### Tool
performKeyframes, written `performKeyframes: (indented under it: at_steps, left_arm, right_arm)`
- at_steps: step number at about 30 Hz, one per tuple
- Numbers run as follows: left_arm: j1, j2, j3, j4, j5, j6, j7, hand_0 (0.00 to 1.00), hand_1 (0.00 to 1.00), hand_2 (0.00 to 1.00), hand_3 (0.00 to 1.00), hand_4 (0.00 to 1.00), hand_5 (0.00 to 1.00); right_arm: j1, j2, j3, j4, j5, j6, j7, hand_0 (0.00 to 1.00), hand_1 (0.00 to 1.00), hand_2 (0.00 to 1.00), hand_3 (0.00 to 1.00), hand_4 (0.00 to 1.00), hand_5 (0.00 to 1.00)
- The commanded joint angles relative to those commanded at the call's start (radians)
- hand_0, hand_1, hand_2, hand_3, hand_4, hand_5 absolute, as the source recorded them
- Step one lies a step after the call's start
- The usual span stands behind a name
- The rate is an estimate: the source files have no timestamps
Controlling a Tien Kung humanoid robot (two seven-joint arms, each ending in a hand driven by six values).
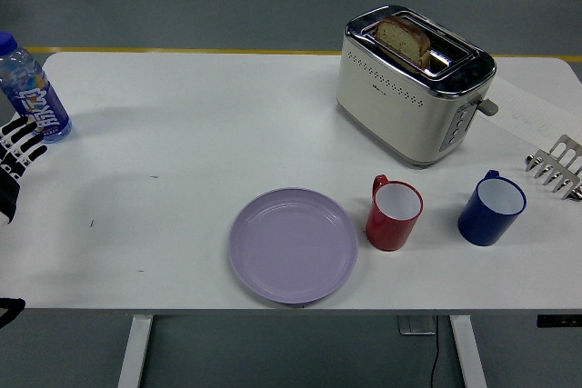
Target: Push plate across desktop
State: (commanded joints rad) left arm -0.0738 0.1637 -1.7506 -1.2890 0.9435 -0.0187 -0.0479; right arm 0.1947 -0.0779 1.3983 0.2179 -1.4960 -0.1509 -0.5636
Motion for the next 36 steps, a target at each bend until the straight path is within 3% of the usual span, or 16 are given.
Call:
performKeyframes:
  at_steps: [36]
  left_arm:
    - [0.009, -0.002, 0.006, 0.015, -0.015, 0.03, -0.001, 0.711, 0.742, 0.727, 0.646, 0.508, 0.998]
  right_arm:
    - [-0.007, 0.001, -0.003, 0.001, 0.006, -0.003, -0.001, 0.561, 0.549, 0.677, 0.594, 0.3, 0.296]
